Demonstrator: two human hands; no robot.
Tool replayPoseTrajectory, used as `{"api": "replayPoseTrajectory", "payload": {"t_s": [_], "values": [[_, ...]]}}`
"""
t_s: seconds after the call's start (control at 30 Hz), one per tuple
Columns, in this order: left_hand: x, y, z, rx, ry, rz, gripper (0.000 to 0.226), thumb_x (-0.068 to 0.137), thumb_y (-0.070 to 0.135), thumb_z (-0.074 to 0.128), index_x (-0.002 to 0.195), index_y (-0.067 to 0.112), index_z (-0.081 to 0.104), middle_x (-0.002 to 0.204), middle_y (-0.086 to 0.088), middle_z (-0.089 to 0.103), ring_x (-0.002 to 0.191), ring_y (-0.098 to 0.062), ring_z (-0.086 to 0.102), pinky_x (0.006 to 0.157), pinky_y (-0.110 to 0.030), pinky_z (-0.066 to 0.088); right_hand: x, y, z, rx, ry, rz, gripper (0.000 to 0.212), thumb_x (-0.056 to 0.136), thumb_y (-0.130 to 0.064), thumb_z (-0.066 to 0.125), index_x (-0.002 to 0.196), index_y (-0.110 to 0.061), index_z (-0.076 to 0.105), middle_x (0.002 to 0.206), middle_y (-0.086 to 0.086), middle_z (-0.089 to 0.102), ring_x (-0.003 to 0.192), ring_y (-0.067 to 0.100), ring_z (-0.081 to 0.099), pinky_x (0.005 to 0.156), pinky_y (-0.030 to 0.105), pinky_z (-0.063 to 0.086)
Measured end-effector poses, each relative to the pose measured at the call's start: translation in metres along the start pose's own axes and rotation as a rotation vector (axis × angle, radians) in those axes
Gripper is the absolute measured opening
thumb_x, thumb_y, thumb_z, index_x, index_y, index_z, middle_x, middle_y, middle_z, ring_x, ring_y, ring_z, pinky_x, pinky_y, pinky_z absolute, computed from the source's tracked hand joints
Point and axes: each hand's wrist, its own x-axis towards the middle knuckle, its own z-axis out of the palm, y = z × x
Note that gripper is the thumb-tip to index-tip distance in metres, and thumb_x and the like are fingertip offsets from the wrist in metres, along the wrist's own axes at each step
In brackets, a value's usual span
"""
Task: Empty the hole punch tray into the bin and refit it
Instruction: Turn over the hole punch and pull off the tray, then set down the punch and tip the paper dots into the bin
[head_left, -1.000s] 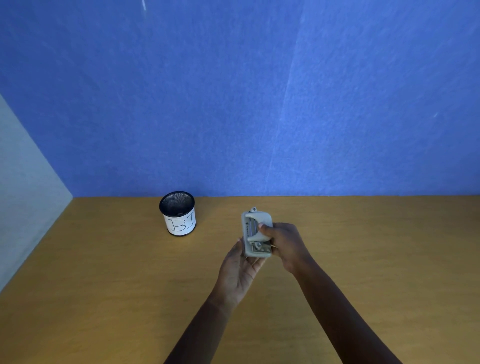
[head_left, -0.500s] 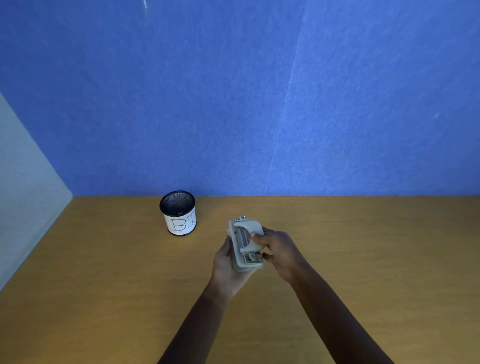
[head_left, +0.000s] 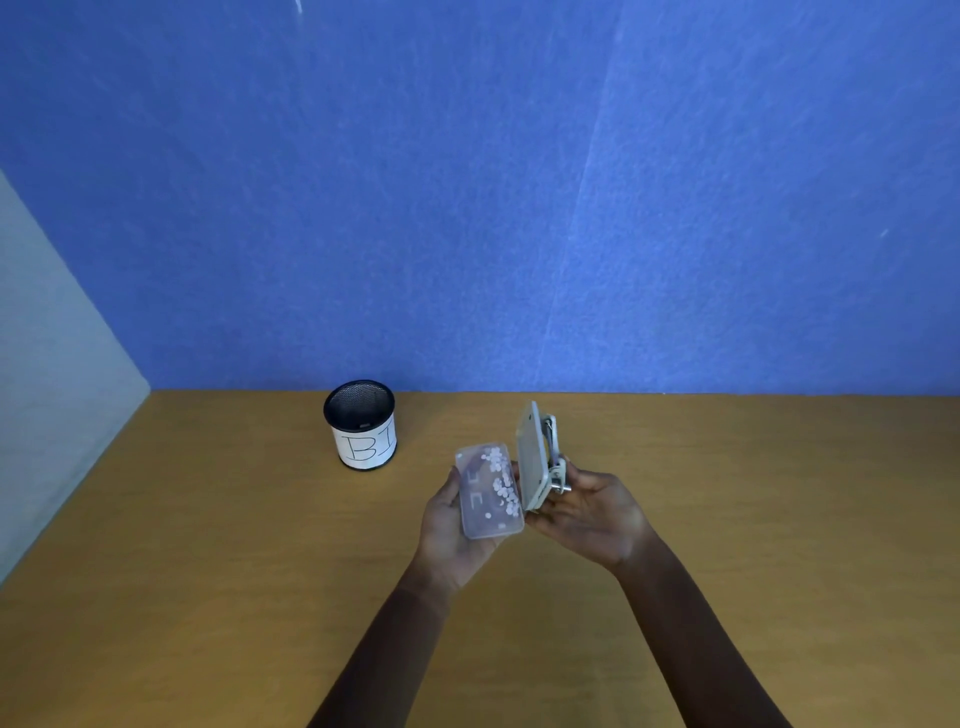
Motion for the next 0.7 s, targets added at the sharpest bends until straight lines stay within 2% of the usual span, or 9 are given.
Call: {"api": "replayPoseTrajectory", "payload": {"t_s": [0.1, 0.2, 0.27, 0.33, 0.43, 0.5, 0.57, 0.63, 0.7], "values": [[0.002, 0.001, 0.001, 0.034, 0.004, 0.014, 0.045, 0.098, 0.039, 0.028, 0.099, 0.009, 0.062, 0.077, -0.01, 0.077, 0.068, -0.023, 0.074, 0.058, -0.031, 0.061, 0.0, 0.001, -0.007, 0.01, -0.08, -0.023, 0.059, 0.047, -0.012, 0.081, 0.102, 0.002, 0.065, 0.092, 0.018, 0.073, 0.091, 0.029, 0.067, 0.072, 0.04, 0.06], [0.002, 0.003, 0.003, 0.047, 0.014, 0.009, 0.044, 0.098, 0.038, 0.029, 0.099, 0.01, 0.062, 0.076, -0.008, 0.077, 0.072, -0.021, 0.071, 0.065, -0.031, 0.059, 0.0, -0.004, -0.011, 0.058, -0.161, -0.035, 0.085, 0.04, -0.011, 0.09, 0.117, 0.005, 0.057, 0.104, 0.017, 0.068, 0.092, 0.027, 0.067, 0.08, 0.038, 0.059], [0.002, 0.005, 0.003, 0.045, 0.02, 0.012, 0.044, 0.098, 0.038, 0.028, 0.098, 0.009, 0.061, 0.073, -0.008, 0.076, 0.066, -0.02, 0.071, 0.06, -0.028, 0.06, 0.0, -0.007, -0.014, 0.049, -0.157, -0.057, 0.066, 0.054, -0.013, 0.082, 0.114, 0.006, 0.061, 0.11, 0.018, 0.068, 0.099, 0.028, 0.066, 0.093, 0.04, 0.052], [0.002, 0.007, 0.002, 0.038, 0.024, 0.022, 0.044, 0.098, 0.038, 0.028, 0.096, 0.008, 0.061, 0.069, -0.008, 0.076, 0.06, -0.019, 0.071, 0.056, -0.025, 0.06, 0.0, -0.011, -0.019, 0.047, -0.113, -0.102, 0.043, 0.069, -0.017, 0.063, 0.108, 0.003, 0.066, 0.117, 0.018, 0.067, 0.11, 0.03, 0.062, 0.101, 0.043, 0.046], [0.0, 0.01, 0.002, 0.05, 0.031, 0.03, 0.046, 0.098, 0.039, 0.027, 0.101, 0.008, 0.062, 0.08, -0.011, 0.075, 0.074, -0.021, 0.069, 0.065, -0.028, 0.059, 0.0, -0.014, -0.023, -0.003, -0.055, -0.152, 0.035, 0.065, -0.016, 0.062, 0.094, 0.0, 0.073, 0.101, 0.014, 0.074, 0.095, 0.026, 0.07, 0.083, 0.034, 0.058], [-0.002, 0.011, 0.003, 0.04, 0.024, 0.028, 0.047, 0.098, 0.039, 0.027, 0.109, 0.007, 0.059, 0.095, -0.015, 0.07, 0.085, -0.024, 0.065, 0.076, -0.034, 0.054, 0.001, -0.014, -0.027, -0.049, 0.038, -0.155, 0.027, 0.076, -0.013, 0.057, 0.096, 0.002, 0.068, 0.091, 0.012, 0.075, 0.089, 0.024, 0.068, 0.072, 0.029, 0.06], [-0.003, 0.011, 0.003, 0.023, 0.014, 0.025, 0.049, 0.098, 0.039, 0.026, 0.111, 0.005, 0.058, 0.094, -0.017, 0.072, 0.082, -0.026, 0.07, 0.073, -0.032, 0.056, 0.008, -0.012, -0.034, -0.091, 0.154, -0.17, 0.023, 0.092, -0.011, 0.044, 0.099, 0.004, 0.061, 0.084, 0.014, 0.07, 0.079, 0.022, 0.065, 0.069, 0.027, 0.057], [-0.004, 0.011, 0.003, 0.005, 0.003, 0.017, 0.052, 0.098, 0.039, 0.024, 0.11, 0.002, 0.058, 0.088, -0.018, 0.074, 0.076, -0.026, 0.073, 0.068, -0.03, 0.06, 0.017, -0.008, -0.04, -0.2, 0.282, -0.2, 0.02, 0.094, -0.006, 0.042, 0.092, 0.004, 0.059, 0.069, 0.011, 0.07, 0.062, 0.019, 0.067, 0.056, 0.023, 0.057], [-0.007, 0.011, 0.005, 0.009, 0.01, 0.015, 0.053, 0.098, 0.04, 0.024, 0.11, 0.001, 0.058, 0.09, -0.018, 0.073, 0.078, -0.025, 0.073, 0.071, -0.031, 0.059, 0.026, -0.001, -0.046, -0.357, 0.41, -0.216, 0.017, 0.093, -0.001, 0.045, 0.096, 0.01, 0.058, 0.07, 0.014, 0.065, 0.062, 0.022, 0.063, 0.055, 0.026, 0.056]]}}
